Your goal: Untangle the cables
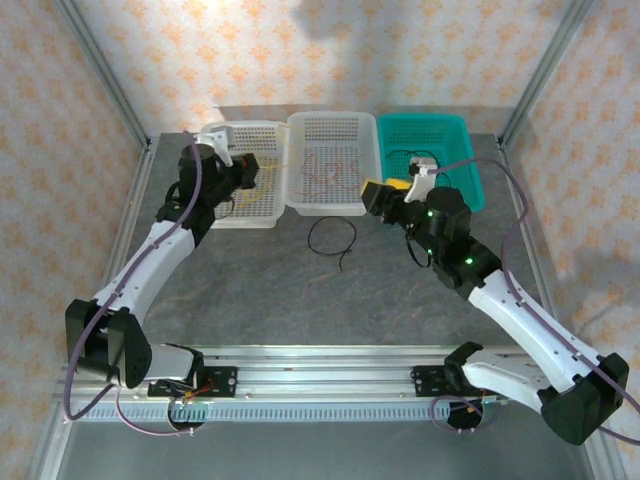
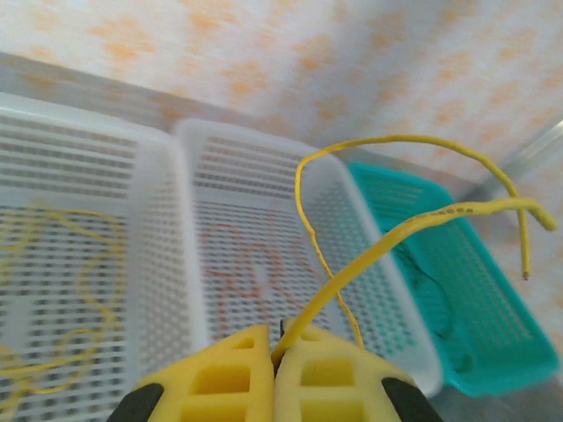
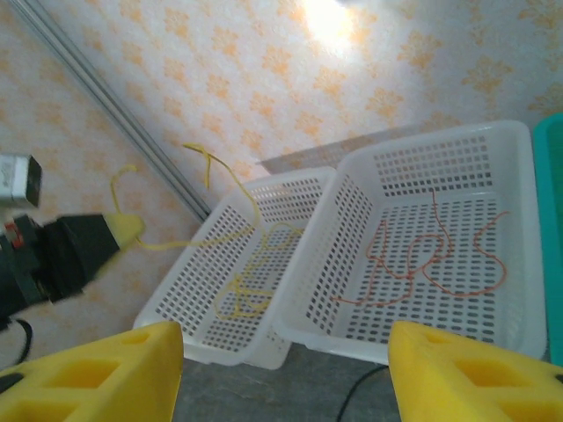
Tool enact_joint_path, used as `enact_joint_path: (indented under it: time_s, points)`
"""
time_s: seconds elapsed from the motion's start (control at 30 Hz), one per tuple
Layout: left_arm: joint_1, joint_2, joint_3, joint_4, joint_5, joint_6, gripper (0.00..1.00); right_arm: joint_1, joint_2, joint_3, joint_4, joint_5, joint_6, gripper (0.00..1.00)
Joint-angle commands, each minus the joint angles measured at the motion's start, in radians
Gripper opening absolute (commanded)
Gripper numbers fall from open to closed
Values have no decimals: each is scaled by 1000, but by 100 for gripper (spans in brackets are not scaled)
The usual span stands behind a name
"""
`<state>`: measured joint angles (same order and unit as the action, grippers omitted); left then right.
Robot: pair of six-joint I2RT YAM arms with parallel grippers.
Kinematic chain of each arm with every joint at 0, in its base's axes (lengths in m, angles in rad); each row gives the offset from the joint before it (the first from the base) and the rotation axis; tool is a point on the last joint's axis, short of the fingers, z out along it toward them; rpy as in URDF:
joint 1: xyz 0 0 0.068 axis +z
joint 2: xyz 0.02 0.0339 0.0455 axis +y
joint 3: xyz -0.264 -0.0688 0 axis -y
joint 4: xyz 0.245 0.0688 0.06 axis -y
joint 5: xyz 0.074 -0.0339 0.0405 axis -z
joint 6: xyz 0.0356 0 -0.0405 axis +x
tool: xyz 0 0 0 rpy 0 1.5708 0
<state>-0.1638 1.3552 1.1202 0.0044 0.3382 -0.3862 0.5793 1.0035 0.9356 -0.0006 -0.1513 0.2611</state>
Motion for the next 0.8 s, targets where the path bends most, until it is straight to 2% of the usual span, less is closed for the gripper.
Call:
enact_joint_path:
  time_s: [0.0, 0.17, 0.4, 0.53, 0.77]
  points:
    - [37, 42, 73, -123, -122, 59, 0, 33, 7, -6, -5, 73, -55, 62]
    - [61, 178, 191, -216, -187, 132, 0, 79, 38, -3, -24, 115, -84, 62]
    - [82, 374, 343, -229, -187, 152, 0, 86, 32, -19, -31, 141, -71, 61]
    - [100, 484, 424, -226, -189, 123, 0, 86, 21, -24, -47, 159, -67, 61]
    - [149, 619, 460, -137, -95, 6, 0, 87, 18, -26, -47, 162, -66, 61]
